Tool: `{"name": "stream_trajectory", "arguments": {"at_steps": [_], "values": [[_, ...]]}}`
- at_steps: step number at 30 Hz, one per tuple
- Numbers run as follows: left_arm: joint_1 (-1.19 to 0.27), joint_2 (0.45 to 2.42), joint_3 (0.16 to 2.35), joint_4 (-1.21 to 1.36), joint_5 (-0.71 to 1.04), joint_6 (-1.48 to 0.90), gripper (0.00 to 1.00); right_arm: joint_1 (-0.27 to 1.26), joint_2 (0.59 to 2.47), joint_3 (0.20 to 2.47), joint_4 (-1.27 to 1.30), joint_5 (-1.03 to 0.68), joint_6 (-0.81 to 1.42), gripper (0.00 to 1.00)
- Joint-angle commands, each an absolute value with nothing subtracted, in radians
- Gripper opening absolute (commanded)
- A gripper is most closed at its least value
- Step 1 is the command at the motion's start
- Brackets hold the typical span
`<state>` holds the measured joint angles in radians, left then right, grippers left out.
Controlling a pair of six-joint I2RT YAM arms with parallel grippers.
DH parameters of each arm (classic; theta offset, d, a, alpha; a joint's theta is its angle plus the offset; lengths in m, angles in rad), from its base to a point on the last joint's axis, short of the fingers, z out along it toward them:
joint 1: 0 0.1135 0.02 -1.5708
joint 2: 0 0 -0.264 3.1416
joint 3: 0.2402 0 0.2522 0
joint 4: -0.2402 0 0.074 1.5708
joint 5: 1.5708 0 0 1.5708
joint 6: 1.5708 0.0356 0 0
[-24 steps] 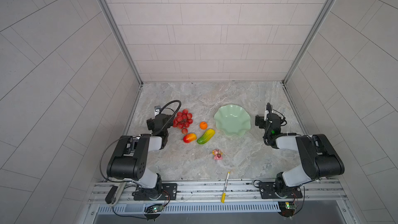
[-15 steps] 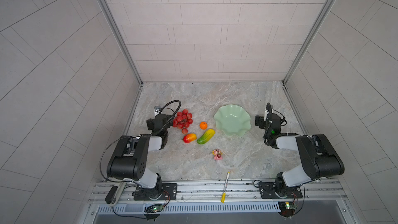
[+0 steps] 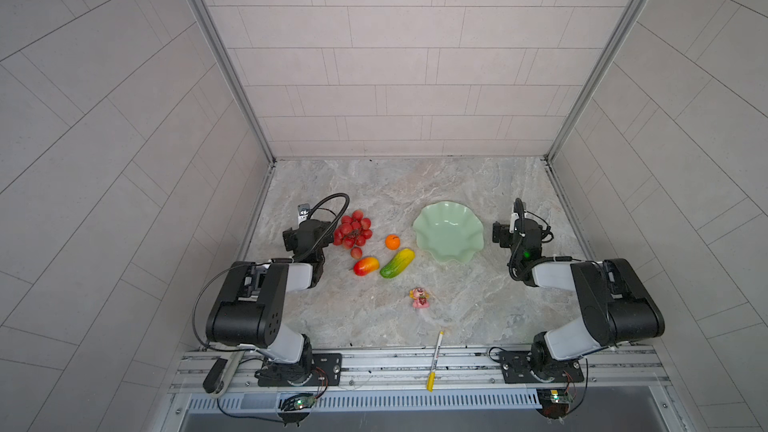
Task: Place and organize the fake fruits in the fruit bowl
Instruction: 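Raise both arms from rest toward the fruit on the table, then grasp the red lychee stem with the right gripper while the left arm lifts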
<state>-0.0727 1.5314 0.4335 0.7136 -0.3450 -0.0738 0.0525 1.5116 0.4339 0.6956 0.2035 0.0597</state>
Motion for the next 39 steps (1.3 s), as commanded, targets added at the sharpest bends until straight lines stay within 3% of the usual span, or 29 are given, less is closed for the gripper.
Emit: {"name": "stream_trajectory", "arguments": {"at_steps": [1,17,20,22,31,39], "values": [[-0.077,1.536,0.449,0.730,-0.356,-0.072,1.00,0.056,1.519,0.446,0.706,0.212,0.054,1.00],[-0.078,1.489,0.446,0.739,-0.400,-0.080,1.00,0.060,1.493,0.446,0.704,0.205,0.035,1.00],[-0.074,1.363,0.637,0.250,-0.435,-0.155,1.00,0.062,1.370,0.608,0.320,0.184,0.031,1.00],[-0.083,1.345,0.716,0.101,-0.431,-0.189,1.00,0.063,1.304,0.667,0.200,0.171,0.045,1.00],[-0.130,1.267,0.872,-0.291,-0.422,-0.313,1.00,0.151,1.138,0.780,-0.133,0.029,0.153,1.00],[-0.160,1.220,0.957,-0.494,-0.362,-0.373,1.00,0.260,1.159,0.891,-0.335,-0.004,0.101,1.00]]}}
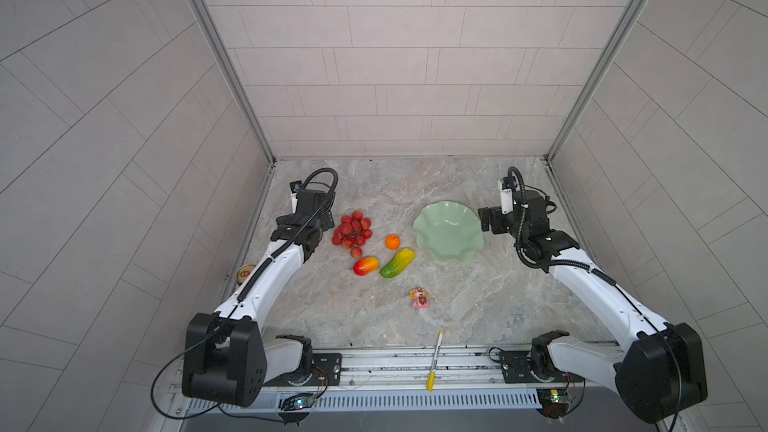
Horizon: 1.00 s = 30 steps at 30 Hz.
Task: Place and organize the fake fruits in the fruit bowl
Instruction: 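Grasp the red lychee stem with the right gripper while the left arm lifts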
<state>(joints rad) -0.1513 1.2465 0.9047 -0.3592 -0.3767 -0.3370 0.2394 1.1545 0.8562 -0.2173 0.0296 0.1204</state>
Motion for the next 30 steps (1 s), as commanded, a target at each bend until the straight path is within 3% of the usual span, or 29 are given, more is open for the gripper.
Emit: {"name": "stream_trajectory", "arguments": {"at_steps": [1,6,13,18,30], "values": [[-0.162,1.215,0.968,-0.520,-0.372,-0.373,1.00,0.279,1.163,0.904,-0.338,-0.015,0.096,1.00],[-0.164,1.203,0.977,-0.555,-0.392,-0.364,1.00,0.431,1.247,1.019,-0.336,-0.042,0.089,1.00],[-0.160,1.223,1.008,-0.539,-0.311,-0.295,1.00,0.662,1.538,1.353,-0.405,-0.055,0.116,1.00],[-0.059,1.279,1.096,-0.562,-0.051,-0.275,1.00,0.775,1.743,1.597,-0.492,-0.107,0.134,1.00],[-0.046,1.335,1.481,-0.953,0.119,-0.170,1.00,0.881,2.004,1.814,-0.470,-0.178,0.353,0.98]]}}
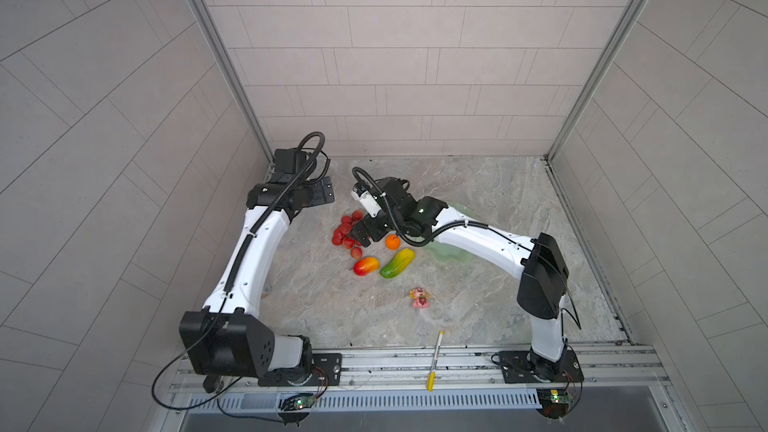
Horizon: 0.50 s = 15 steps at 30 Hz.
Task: Place and organize the fake fruits in the fruit bowl
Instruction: 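Grasp the red lychee stem with the right gripper while the left arm lifts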
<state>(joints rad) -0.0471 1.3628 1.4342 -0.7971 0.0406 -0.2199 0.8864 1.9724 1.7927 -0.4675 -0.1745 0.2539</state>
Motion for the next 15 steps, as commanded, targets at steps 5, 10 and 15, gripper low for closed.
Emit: {"name": "stream_trajectory", "arguments": {"at_steps": [5,10,15], "values": [[-0.041,1.315,1.504,-1.079,0.104,-0.117,1.00,0.891,2.063,1.834,-0.435,-0.137,0.411,0.92],[-0.037,1.314,1.456,-1.069,0.177,-0.121,1.00,0.897,2.153,1.953,-0.503,-0.128,0.434,0.81],[-0.037,1.306,1.454,-1.068,0.177,-0.118,1.00,0.902,2.204,1.982,-0.519,-0.102,0.479,0.60]]}}
